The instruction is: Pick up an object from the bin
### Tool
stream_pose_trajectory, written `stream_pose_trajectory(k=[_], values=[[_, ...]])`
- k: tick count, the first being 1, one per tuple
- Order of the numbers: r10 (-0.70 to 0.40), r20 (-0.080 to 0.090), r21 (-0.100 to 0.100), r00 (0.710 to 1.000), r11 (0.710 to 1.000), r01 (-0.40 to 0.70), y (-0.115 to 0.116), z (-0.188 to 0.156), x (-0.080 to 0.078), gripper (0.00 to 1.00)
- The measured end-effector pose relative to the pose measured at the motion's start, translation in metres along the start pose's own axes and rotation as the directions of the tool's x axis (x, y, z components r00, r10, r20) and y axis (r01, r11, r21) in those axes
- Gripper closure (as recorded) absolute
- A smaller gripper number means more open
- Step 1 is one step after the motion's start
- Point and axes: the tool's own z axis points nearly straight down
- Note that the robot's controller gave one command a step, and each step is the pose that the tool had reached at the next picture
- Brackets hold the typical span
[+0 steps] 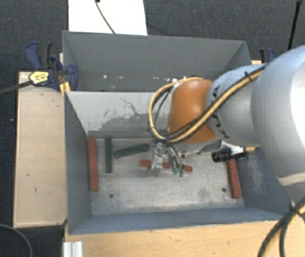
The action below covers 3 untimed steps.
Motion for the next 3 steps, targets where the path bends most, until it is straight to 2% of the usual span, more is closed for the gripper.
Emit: stream_pose_trajectory(k=[1,2,3], values=[[-0.237,0.004,0.000,0.971,0.971,0.237,0.000,-0.083,0.020,1.00],[-0.215,0.002,0.003,0.977,0.977,0.215,-0.047,-0.070,-0.026,1.00],[-0.219,0.001,0.000,0.976,0.976,0.219,-0.043,-0.071,-0.023,0.00]])
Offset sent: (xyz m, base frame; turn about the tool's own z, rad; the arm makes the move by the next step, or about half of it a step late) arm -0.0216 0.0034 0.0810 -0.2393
